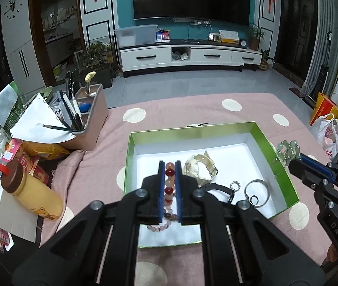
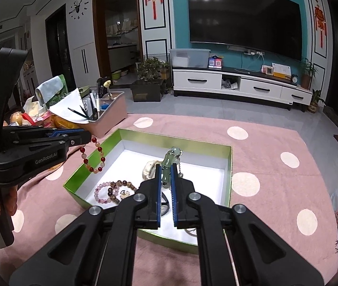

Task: Organize jewelry
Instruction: 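Lift and carry the bracelet and pendant with both tools over the green box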

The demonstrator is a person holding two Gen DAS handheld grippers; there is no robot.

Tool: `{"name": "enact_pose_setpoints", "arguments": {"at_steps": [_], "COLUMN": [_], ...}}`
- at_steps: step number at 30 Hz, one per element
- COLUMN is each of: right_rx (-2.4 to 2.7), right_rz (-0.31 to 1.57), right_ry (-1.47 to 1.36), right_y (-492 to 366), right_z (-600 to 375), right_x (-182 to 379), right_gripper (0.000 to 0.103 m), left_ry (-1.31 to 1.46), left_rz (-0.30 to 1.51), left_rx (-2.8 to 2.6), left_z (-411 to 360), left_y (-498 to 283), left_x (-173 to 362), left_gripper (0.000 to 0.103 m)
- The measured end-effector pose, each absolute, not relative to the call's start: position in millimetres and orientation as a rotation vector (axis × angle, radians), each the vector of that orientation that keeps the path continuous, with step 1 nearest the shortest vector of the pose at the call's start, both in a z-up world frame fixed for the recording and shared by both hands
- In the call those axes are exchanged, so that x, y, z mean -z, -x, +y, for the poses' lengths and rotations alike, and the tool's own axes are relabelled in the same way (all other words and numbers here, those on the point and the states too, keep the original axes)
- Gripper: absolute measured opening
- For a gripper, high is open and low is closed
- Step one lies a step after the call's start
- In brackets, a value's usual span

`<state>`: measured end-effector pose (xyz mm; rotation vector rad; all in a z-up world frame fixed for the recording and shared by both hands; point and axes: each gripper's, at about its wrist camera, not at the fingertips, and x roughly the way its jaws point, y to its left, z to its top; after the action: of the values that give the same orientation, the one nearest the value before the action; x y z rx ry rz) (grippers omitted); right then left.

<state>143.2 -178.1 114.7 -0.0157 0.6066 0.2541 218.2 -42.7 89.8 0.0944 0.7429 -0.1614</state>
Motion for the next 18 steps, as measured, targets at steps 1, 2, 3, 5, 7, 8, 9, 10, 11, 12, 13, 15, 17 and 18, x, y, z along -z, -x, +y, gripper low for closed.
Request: {"name": "enact_pose_setpoints", "arguments": {"at_steps": [1,2,3,5,7,8,9,10,11,12,13,15,17,18], "right_rx": [-0.252,-0.249,-0.246,-0.240,-0.236,-0.234,-0.233,-0.231,-0.229,-0.228,-0.227,-0.224,-0.223,-0.222], "right_rz": [0.609,0.613,0.615,0.621,0.628,0.630,0.633,0.636,0.639,0.641,0.643,0.648,0.653,0.655], "right_ry": [0.015,0.014,0.014,0.013,0.010,0.010,0.011,0.013,0.014,0.014,0.014,0.014,0.014,0.014], "right_y": [-145.6,-148.3,-150.2,-154.6,-159.3,-160.6,-162.2,-164.2,-165.7,-167.1,-167.7,-170.7,-173.3,-175.2], "right_z": [-178.8,-179.6,-179.9,-181.1,-182.3,-182.5,-182.8,-182.8,-182.4,-182.7,-182.6,-182.4,-182.9,-183.4], "right_x": [-113.8,-112.7,-111.7,-109.5,-107.0,-106.3,-105.0,-103.7,-102.8,-102.2,-101.6,-99.7,-98.5,-97.8], "right_gripper": [0.007,0.007,0.007,0.007,0.007,0.007,0.007,0.007,0.007,0.007,0.007,0.007,0.007,0.007], "left_ry": [-0.098,-0.099,-0.099,-0.099,-0.102,-0.104,-0.105,-0.105,-0.106,-0.106,-0.106,-0.108,-0.109,-0.109], "left_rz": [0.746,0.749,0.752,0.760,0.764,0.766,0.767,0.769,0.772,0.774,0.776,0.781,0.785,0.787], "left_rx": [0.160,0.159,0.158,0.157,0.156,0.155,0.155,0.156,0.156,0.155,0.155,0.155,0.155,0.156], "left_z": [-43.5,-44.3,-45.1,-46.5,-46.9,-47.3,-47.9,-48.5,-49.0,-49.0,-49.3,-50.0,-50.4,-50.5], "left_y": [-220.4,-222.2,-223.7,-227.8,-231.0,-232.3,-233.3,-234.4,-235.4,-236.2,-237.3,-238.9,-240.5,-241.2], "left_x": [-87.8,-85.8,-84.2,-80.4,-77.5,-75.8,-74.8,-73.4,-71.8,-70.8,-69.2,-66.8,-64.2,-63.2], "left_gripper": [0.007,0.007,0.007,0.007,0.007,0.007,0.007,0.007,0.007,0.007,0.007,0.007,0.007,0.007]}}
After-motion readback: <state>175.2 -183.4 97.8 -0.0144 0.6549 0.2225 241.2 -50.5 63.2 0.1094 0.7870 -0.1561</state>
